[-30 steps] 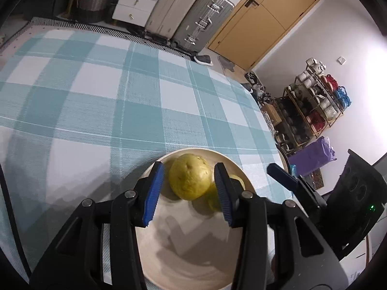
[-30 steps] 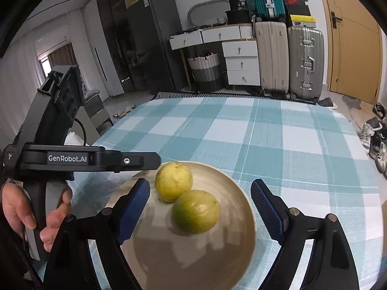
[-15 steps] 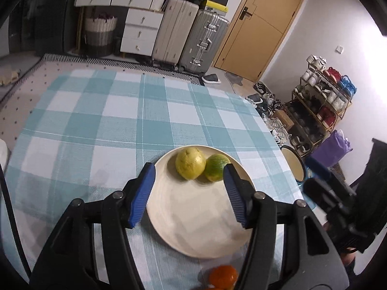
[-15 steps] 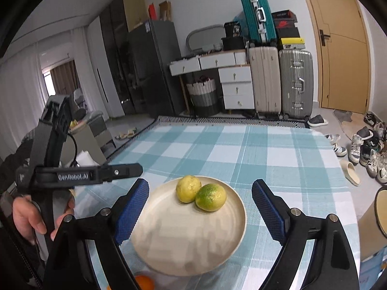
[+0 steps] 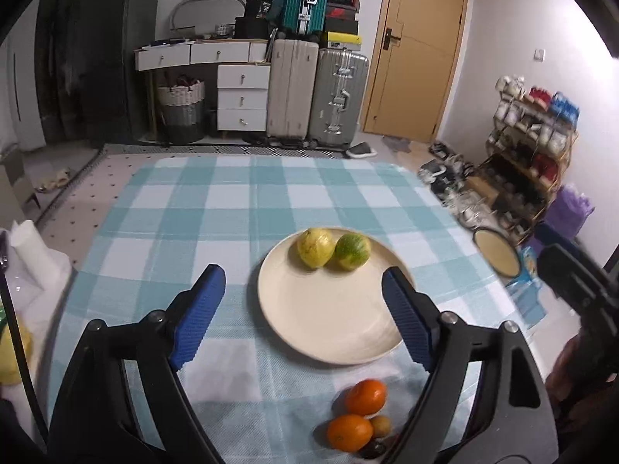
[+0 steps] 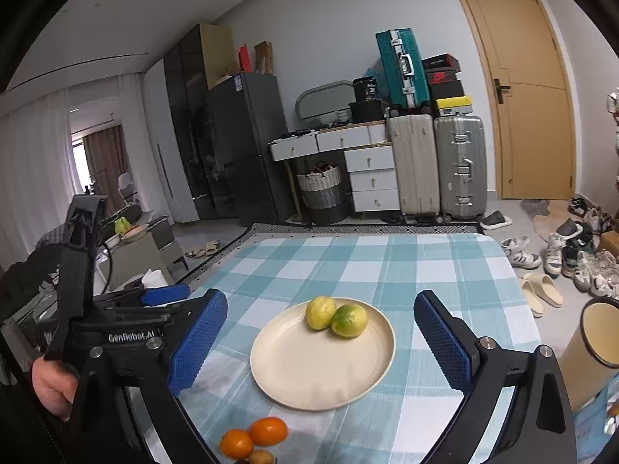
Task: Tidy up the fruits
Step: 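Pull both tools back from the plate toward the remaining fruits, then move the left tool to a red tomato and close on it, then lift the tomato with the left tool while the right tool grasps another red tomato, then carry both red tomatoes toward the cream plate beside the citrus fruits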
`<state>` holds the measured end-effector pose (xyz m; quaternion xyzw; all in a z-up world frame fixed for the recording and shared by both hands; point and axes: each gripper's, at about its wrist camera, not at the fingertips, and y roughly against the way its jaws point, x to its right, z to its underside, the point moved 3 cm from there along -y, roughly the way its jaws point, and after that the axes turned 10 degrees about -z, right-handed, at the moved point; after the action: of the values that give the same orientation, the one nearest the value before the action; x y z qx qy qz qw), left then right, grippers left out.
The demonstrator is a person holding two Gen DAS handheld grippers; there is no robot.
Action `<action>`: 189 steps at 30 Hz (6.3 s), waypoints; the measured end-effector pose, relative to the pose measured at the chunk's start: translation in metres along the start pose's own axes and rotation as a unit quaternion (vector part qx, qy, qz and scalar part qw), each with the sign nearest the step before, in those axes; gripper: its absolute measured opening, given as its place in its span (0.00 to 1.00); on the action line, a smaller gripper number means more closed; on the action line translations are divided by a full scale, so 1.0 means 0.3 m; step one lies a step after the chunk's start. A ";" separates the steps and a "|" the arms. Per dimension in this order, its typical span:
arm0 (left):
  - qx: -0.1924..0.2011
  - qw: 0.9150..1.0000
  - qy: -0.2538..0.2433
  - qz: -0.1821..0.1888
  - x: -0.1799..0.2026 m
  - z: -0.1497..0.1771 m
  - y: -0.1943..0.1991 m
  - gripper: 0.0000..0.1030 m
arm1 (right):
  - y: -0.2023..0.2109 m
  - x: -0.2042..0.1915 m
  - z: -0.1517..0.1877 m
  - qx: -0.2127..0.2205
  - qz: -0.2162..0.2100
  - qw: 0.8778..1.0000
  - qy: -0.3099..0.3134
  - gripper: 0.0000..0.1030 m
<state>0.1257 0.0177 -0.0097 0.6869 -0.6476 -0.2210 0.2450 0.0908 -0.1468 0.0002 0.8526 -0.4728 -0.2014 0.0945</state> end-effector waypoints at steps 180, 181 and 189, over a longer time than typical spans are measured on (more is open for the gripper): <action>-0.153 0.975 0.016 0.158 -0.060 0.276 -0.181 0.26 | -0.156 0.395 0.339 -0.145 0.034 0.980 -0.132 0.49; -0.154 0.975 0.017 0.156 -0.063 0.278 -0.185 0.26 | -0.175 0.404 0.335 -0.154 0.049 0.980 -0.119 0.49; -0.160 0.976 0.026 0.148 -0.084 0.292 -0.194 0.26 | -0.288 0.509 0.315 -0.183 0.080 0.973 -0.114 0.50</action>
<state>0.1152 0.0409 -0.1148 0.5411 -0.6914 -0.2650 0.3988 0.1884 -0.2266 -0.1540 0.7520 -0.5020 -0.3720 0.2100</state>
